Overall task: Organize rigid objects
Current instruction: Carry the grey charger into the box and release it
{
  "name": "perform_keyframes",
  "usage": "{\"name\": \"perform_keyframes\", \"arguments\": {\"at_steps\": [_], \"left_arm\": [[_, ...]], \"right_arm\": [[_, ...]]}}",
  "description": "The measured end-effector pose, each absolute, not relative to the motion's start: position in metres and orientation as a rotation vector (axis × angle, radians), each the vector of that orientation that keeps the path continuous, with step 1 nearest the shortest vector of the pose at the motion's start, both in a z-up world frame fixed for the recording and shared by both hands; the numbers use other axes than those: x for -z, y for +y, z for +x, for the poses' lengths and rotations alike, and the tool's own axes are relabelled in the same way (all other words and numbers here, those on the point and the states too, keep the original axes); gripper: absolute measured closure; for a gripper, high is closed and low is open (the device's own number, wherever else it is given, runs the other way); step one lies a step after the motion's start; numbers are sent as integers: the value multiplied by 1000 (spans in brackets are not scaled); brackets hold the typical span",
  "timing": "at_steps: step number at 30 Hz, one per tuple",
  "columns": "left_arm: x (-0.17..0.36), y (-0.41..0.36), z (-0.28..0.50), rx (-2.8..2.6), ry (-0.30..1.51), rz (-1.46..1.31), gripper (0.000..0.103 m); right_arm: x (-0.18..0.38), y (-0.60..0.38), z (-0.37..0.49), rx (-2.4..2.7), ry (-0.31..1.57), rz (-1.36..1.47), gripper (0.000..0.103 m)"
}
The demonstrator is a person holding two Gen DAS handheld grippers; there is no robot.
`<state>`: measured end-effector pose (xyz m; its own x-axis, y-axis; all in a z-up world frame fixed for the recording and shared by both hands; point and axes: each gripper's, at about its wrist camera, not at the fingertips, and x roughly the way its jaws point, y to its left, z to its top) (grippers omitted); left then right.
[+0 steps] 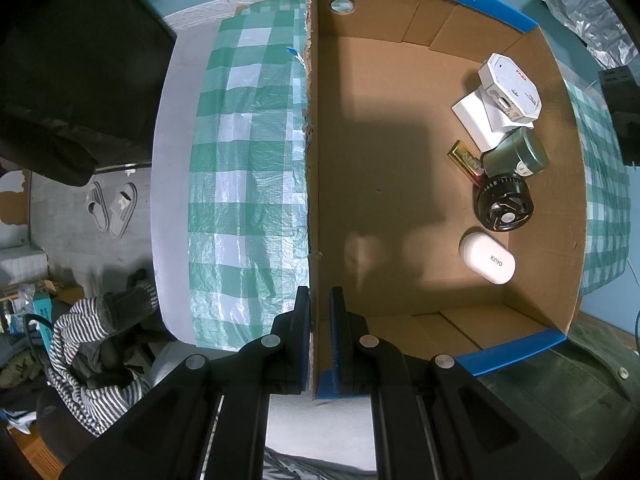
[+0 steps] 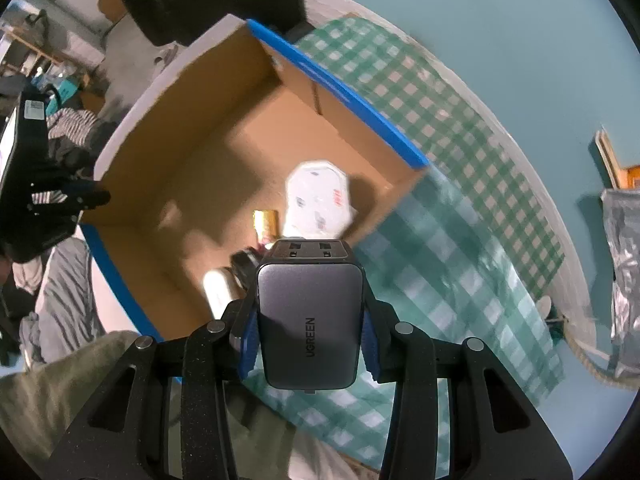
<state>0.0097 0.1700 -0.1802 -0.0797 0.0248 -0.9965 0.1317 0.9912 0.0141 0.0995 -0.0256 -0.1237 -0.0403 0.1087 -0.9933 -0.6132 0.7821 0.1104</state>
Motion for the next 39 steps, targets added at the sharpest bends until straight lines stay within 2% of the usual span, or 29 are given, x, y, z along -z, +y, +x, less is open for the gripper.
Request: {"name": "perform_keyframes", "arguments": {"at_steps": [22, 39], "left_arm": [[180, 170, 9, 90, 1648, 119, 96], [180, 171, 15, 90, 1640, 123, 96]], "right_arm": [[193, 39, 85, -659, 1578, -542, 61], [173, 23, 88, -610, 1523, -448, 58]]}}
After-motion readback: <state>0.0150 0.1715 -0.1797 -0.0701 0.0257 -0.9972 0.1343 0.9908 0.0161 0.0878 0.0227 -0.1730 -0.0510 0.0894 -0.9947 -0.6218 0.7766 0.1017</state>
